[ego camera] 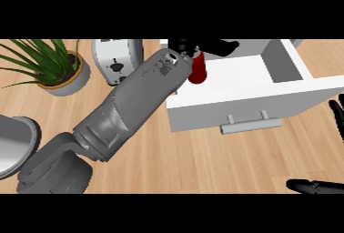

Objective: Pick up the can, place it into the drawer and close the drawer

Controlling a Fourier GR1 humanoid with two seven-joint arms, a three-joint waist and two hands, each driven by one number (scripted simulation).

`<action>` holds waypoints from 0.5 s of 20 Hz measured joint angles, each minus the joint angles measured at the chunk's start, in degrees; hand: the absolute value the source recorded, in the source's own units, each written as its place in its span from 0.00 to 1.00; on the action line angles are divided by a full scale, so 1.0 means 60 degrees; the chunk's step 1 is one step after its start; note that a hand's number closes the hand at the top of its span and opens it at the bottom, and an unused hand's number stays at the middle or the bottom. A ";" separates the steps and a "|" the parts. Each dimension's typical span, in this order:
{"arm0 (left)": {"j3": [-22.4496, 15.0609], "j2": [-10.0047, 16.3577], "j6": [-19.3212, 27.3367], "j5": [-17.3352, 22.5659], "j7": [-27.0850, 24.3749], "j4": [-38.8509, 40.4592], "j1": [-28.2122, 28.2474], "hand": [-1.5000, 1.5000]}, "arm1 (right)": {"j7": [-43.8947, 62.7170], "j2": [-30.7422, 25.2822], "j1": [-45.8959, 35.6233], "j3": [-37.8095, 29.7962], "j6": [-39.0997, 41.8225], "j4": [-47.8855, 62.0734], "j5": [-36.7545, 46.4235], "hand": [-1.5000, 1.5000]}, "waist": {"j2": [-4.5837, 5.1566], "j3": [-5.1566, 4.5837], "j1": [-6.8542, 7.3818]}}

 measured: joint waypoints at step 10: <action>-0.0151 0.0001 0.0617 0.0590 -0.0396 -0.0110 0.0239 0.00 | -0.0257 -0.0231 0.0131 -0.0027 0.0122 -0.0360 0.0316 0.00 | 0.0007 -0.0004 -0.0075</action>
